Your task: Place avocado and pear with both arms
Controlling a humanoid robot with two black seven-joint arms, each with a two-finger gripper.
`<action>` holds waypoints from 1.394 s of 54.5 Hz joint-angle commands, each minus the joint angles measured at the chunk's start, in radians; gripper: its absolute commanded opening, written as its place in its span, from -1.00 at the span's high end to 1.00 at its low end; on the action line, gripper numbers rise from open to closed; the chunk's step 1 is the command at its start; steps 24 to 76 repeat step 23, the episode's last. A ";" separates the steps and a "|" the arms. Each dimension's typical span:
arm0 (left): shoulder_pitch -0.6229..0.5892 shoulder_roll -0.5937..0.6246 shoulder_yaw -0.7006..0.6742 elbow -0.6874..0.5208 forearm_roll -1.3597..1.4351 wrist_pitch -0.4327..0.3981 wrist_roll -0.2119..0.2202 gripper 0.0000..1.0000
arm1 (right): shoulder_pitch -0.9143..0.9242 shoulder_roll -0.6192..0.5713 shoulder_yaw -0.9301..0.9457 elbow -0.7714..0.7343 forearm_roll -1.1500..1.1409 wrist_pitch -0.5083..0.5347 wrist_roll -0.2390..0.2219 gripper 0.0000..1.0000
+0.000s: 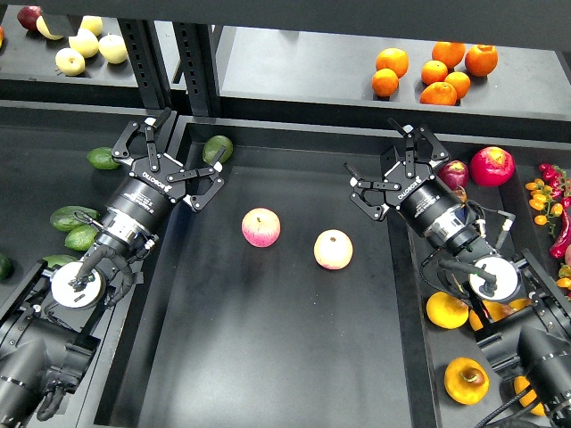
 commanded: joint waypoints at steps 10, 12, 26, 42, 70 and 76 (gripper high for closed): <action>-0.024 0.000 0.001 0.024 0.000 0.000 0.000 -0.99 | 0.000 0.000 0.000 0.001 0.006 0.002 0.000 -0.99; -0.028 0.000 0.001 0.027 0.000 0.000 0.000 -0.99 | -0.002 0.000 0.000 0.001 0.008 0.000 0.000 -0.99; -0.031 0.000 0.001 0.027 0.000 0.000 -0.003 -0.99 | 0.000 0.000 0.000 -0.002 0.009 0.000 0.000 -0.99; -0.031 0.000 0.001 0.027 0.000 0.000 -0.003 -0.99 | 0.000 0.000 0.000 -0.002 0.009 0.000 0.000 -0.99; -0.031 0.000 0.001 0.027 0.000 0.000 -0.003 -0.99 | 0.000 0.000 0.000 -0.002 0.009 0.000 0.000 -0.99; -0.031 0.000 0.001 0.027 0.000 0.000 -0.003 -0.99 | 0.000 0.000 0.000 -0.002 0.009 0.000 0.000 -0.99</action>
